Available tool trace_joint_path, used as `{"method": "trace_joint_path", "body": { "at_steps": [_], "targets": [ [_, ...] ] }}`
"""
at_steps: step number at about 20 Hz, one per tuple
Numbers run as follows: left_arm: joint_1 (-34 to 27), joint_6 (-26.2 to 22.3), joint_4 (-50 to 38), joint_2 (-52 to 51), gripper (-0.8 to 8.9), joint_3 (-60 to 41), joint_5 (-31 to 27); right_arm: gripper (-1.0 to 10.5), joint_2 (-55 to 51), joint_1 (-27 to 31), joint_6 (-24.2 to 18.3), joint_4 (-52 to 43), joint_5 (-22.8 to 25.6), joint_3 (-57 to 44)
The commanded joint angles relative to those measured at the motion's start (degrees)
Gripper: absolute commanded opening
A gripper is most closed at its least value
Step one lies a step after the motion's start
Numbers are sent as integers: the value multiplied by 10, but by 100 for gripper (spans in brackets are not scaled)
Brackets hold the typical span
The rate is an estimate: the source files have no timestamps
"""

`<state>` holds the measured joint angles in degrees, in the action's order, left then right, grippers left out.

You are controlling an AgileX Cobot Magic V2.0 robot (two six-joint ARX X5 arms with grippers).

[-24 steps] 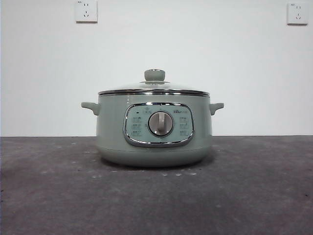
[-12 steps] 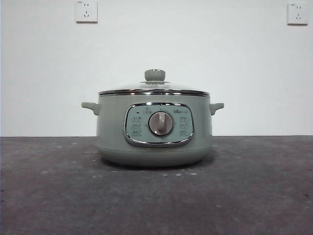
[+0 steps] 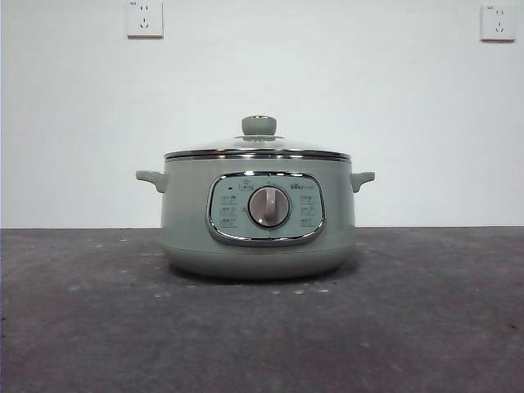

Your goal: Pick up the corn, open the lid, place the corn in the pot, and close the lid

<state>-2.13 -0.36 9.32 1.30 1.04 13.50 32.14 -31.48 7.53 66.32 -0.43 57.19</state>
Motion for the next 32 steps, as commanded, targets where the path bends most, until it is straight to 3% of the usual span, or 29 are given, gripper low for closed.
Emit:
{"method": "trace_joint_path", "body": {
  "at_steps": [1,5,10,16,20,26,32],
  "targets": [
    [-2,3,-4,2,-4,-5,0,1,0,0,3,-3,1,-5],
    [-2,3,-4,7,-4,-5,0,0,0,0,0,-3,2,-5],
    [-2,3,-4,7,-4,-5,0,1,-8,7,-15,-2,135,-5],
    [-2,3,-4,9,-4,-5,0,1,-65,124,-24,-16,144,-5],
    [-2,3,-4,14,-4,-5,0,1,-145,217,-46,-209,121,-72],
    [-2,3,-4,19,-4,-5,0,1,-268,286,-40,-506,60,-363],
    [-2,3,-4,19,-4,-5,0,1,-312,286,-26,-597,53,-512]
  ]
}}
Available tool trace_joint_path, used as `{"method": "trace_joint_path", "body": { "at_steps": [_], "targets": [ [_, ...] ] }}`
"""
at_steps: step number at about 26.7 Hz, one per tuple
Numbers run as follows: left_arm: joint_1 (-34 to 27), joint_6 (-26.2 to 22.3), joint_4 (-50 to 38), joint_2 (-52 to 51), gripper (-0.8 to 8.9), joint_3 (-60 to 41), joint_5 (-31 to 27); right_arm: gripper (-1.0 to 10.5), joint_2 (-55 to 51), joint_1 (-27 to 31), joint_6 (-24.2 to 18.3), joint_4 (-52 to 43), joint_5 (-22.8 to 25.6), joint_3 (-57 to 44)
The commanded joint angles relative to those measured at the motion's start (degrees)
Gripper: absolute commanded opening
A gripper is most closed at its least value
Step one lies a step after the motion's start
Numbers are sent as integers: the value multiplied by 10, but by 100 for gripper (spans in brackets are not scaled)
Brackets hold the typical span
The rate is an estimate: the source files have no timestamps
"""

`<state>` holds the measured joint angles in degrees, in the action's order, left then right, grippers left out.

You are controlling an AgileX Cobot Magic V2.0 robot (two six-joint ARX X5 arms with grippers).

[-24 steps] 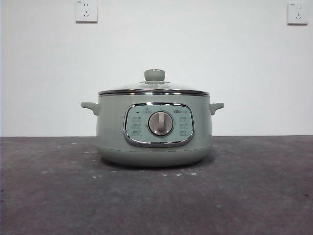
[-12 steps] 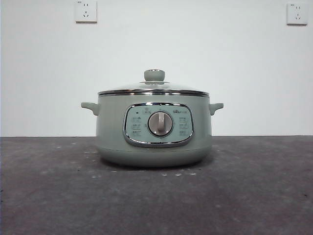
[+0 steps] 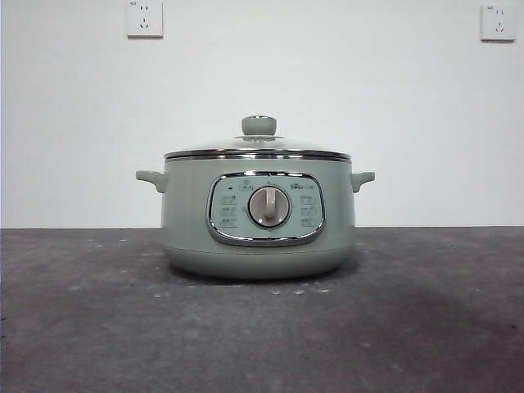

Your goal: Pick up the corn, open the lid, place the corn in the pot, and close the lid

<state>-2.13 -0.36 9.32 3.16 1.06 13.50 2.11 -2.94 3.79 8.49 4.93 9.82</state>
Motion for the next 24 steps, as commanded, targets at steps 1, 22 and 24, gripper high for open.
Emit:
{"method": "trace_joint_path", "body": {
  "at_steps": [1,22,24],
  "targets": [
    [-2,3,-4,0,-4,-5,0,1,-17,0,12,-23,0,-57],
    [-2,3,-4,1,-4,-5,0,1,-16,0,-8,19,0,-90],
    [-2,3,-4,1,-4,-5,0,1,-16,0,-8,19,0,-90]
  ]
}}
